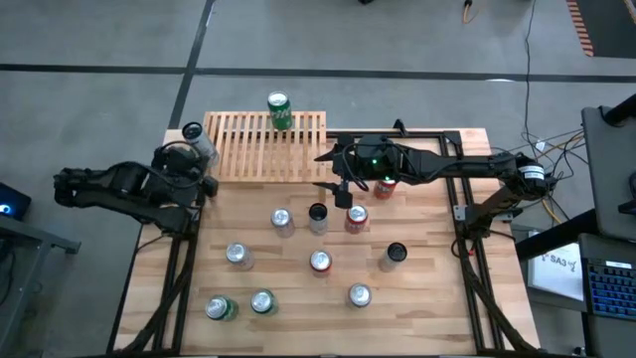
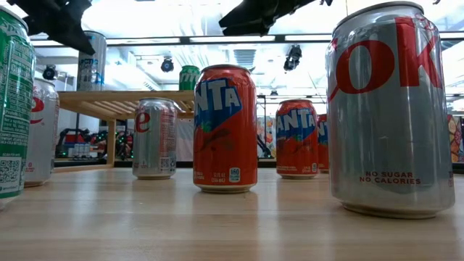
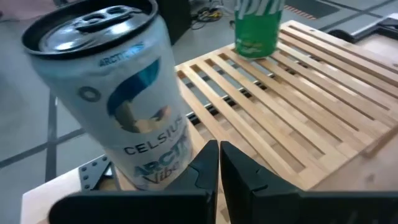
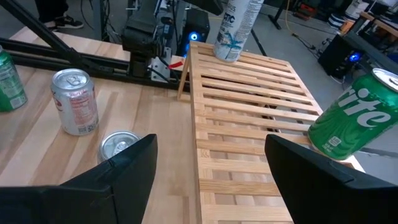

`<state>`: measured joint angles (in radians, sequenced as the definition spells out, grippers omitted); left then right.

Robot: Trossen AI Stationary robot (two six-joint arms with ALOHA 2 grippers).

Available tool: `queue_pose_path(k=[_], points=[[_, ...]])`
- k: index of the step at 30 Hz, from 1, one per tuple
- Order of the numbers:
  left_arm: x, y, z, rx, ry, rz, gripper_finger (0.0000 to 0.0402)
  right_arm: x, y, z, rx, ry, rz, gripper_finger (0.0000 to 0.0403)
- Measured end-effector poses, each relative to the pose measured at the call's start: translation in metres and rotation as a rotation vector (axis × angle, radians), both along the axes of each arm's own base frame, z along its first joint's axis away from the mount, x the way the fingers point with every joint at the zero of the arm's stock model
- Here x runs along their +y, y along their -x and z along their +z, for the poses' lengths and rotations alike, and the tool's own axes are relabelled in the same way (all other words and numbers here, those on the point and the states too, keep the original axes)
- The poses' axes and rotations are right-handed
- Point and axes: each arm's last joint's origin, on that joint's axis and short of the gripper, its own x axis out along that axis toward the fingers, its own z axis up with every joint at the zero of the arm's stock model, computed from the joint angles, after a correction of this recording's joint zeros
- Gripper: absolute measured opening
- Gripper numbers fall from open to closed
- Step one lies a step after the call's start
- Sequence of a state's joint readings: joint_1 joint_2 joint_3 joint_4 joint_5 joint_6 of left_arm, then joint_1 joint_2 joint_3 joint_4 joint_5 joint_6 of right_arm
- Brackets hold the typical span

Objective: Place canned beverage on shelf
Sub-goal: Put the bottom left white/blue soda can on the shelf

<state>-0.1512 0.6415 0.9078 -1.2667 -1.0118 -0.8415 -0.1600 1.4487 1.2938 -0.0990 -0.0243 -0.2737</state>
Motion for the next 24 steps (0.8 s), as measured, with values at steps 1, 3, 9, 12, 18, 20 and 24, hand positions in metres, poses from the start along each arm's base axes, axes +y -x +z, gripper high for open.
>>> queue_pose_path(k=[1,3,9,12,18,20,24], points=[[0.0,0.0,0.0,0.0,0.001,0.002,0.0,0.0,0.0,0.0,0.0,0.0,0.0,0.0283],[0.0,-0.001,0.0,0.002,0.001,0.004,0.0,0.0,0.0,0.0,0.0,0.001,0.0,0.0283],[0.005,0.001,0.0,-0.011,-0.012,0.08,0.0,0.0,0.0,0.0,0.0,0.0,-0.001,0.0283],[0.008,0.001,0.0,-0.009,-0.011,0.125,0.0,0.0,0.0,0.0,0.0,-0.001,-0.001,0.0283],[0.01,-0.001,-0.001,0.008,-0.015,0.152,0.0,0.0,0.0,0.0,-0.001,-0.003,-0.002,0.0283],[0.01,-0.002,-0.001,0.013,-0.016,0.153,0.0,0.0,0.0,0.0,0.0,-0.003,-0.002,0.0283],[0.01,-0.006,-0.002,0.025,-0.017,0.154,0.0,0.0,0.0,0.0,0.0,-0.004,-0.002,0.0283]])
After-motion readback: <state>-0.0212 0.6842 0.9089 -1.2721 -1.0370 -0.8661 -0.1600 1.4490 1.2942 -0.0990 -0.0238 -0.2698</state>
